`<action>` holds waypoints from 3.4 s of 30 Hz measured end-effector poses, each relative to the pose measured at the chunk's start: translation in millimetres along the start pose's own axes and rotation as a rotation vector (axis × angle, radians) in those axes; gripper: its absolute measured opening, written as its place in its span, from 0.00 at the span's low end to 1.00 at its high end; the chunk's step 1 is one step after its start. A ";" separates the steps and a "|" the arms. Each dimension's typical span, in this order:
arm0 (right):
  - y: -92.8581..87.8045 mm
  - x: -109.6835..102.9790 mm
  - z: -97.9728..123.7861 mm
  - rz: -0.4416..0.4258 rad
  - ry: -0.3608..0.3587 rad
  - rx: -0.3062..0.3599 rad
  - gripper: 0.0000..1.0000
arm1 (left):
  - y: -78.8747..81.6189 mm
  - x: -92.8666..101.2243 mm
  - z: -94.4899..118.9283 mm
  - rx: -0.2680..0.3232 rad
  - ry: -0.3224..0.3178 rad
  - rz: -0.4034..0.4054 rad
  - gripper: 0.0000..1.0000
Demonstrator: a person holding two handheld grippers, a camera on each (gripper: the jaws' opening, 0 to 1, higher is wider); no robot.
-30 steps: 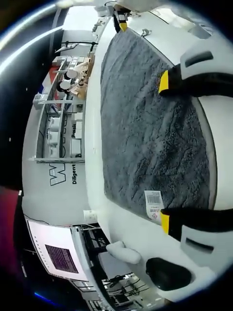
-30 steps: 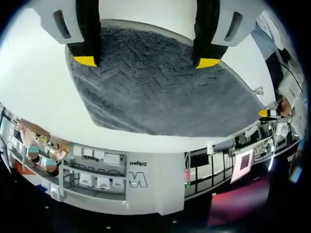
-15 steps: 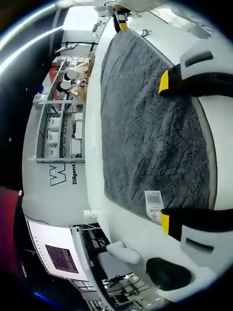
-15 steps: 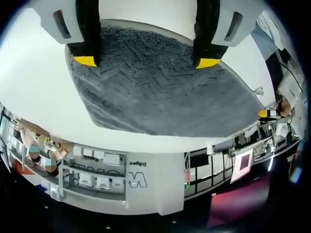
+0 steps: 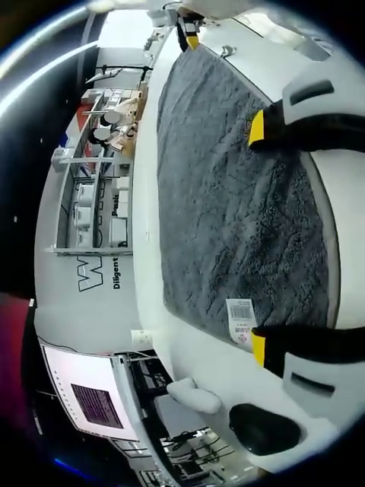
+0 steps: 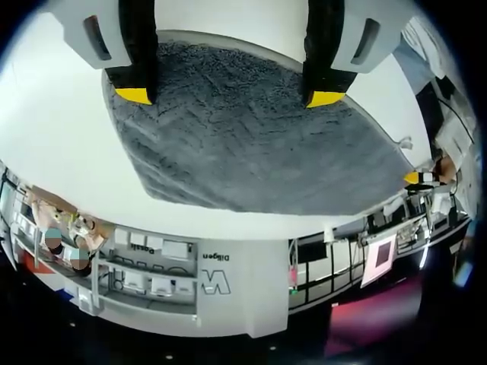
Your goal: Open the folded towel by lifting each exposed corner and separating the folded layers until the towel lies flat within the target outline without major curled edges
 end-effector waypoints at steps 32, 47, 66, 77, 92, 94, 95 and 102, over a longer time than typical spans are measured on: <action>18.4 2.2 -1.9 0.022 0.032 -0.044 0.75 | 17.0 8.5 4.9 -0.020 -0.051 -0.027 0.97; 90.4 36.4 -16.9 0.100 -0.007 0.103 0.65 | 18.5 11.5 -5.9 -0.012 -0.070 -0.006 0.96; 136.5 119.7 -132.9 0.093 -0.091 0.044 0.32 | 15.2 13.3 0.6 -0.016 -0.046 -0.023 0.96; 125.2 150.6 -197.7 0.065 -0.048 -0.161 0.24 | 13.2 8.2 2.2 -0.021 -0.013 -0.031 0.95; 114.9 157.6 -215.4 0.057 -0.023 -0.201 0.11 | 5.9 5.0 2.6 -0.041 -0.002 -0.022 0.95; 112.3 157.0 -218.4 0.067 -0.014 -0.218 0.09 | 4.9 5.0 2.3 -0.038 0.000 -0.018 0.95; 110.3 157.0 -219.9 0.067 -0.011 -0.229 0.09 | 4.3 4.9 2.1 -0.038 0.001 -0.014 0.95; 110.5 160.3 -220.1 0.085 0.015 -0.221 0.02 | 2.5 4.1 3.2 -0.027 0.001 -0.006 0.95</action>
Point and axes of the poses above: the point that each gripper's makers call its tool centre point, and the gripper's own axes: z roughly backward along the fingers, x roughly to its right, y roughly out of its top, the point moved 10 cm from there along z, roughly backward along the fingers, and after that the axes turned 6 degrees about x, right-handed, at the moved point
